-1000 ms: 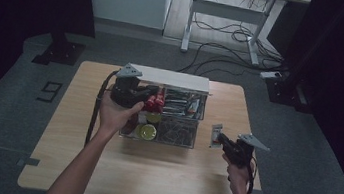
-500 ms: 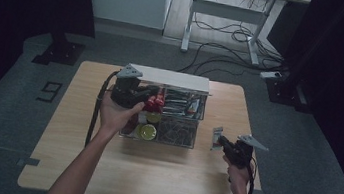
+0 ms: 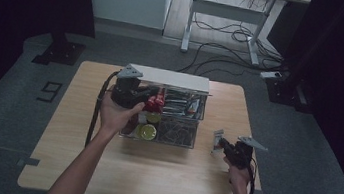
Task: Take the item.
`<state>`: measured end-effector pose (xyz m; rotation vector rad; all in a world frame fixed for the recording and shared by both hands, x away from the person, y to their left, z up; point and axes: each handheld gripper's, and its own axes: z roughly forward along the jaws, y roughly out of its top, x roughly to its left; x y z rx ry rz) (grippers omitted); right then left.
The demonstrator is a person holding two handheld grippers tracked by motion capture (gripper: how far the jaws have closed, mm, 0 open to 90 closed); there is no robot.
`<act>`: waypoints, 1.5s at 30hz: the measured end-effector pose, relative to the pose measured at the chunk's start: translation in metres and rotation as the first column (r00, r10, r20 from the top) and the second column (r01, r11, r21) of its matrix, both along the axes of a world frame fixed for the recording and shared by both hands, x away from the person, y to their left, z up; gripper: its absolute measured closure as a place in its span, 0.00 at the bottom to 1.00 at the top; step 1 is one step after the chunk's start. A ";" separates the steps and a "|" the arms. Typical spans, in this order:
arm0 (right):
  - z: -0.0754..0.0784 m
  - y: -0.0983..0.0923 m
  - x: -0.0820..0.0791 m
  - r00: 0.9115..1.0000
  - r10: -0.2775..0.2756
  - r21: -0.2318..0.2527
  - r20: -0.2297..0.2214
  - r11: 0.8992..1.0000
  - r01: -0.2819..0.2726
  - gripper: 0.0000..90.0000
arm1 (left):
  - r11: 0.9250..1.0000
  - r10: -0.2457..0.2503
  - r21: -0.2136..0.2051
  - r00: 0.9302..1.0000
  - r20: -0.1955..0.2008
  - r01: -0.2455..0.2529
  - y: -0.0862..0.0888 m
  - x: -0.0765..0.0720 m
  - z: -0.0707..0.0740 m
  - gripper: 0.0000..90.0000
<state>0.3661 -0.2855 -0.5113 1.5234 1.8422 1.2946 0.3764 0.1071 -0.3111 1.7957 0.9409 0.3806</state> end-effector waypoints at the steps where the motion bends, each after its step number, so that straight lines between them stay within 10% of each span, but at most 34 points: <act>1: -0.001 -0.001 0.000 1.000 -0.001 -0.001 -0.003 1.000 0.001 0.99 | 1.000 0.000 0.000 1.000 0.000 0.000 0.000 0.000 0.000 0.99; 32: -0.038 -0.040 0.009 0.979 -0.118 -0.028 -0.166 0.993 0.115 0.82 | 1.000 -0.016 0.004 1.000 -0.012 0.016 -0.005 0.001 -0.003 0.98; 45: -0.031 -0.039 0.005 0.979 -0.168 -0.034 -0.115 0.986 0.165 0.62 | 1.000 -0.014 0.004 1.000 -0.013 0.014 -0.005 0.001 -0.004 0.99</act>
